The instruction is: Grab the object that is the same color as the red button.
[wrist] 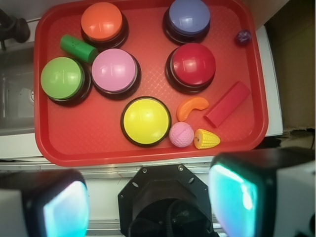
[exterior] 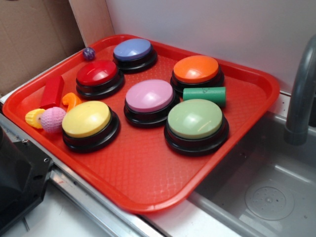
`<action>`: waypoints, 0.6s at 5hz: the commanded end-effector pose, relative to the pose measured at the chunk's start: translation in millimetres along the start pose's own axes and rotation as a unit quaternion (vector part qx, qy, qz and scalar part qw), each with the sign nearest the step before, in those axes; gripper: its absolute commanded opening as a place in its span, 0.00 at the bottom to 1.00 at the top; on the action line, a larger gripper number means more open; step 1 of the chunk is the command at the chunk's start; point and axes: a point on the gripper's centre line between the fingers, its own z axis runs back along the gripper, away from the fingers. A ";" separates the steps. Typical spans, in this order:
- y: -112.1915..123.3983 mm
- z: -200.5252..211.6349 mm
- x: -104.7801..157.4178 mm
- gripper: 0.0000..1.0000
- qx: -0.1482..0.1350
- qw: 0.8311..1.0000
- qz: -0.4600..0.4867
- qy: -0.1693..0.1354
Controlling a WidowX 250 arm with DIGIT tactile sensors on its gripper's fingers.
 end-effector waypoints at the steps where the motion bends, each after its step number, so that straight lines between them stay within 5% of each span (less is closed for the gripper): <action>1: 0.0 0.0 0.0 1.00 0.000 1.000 0.000 0.000; 3: 23.4 -23.2 12.5 1.00 -0.012 0.995 0.101 -0.018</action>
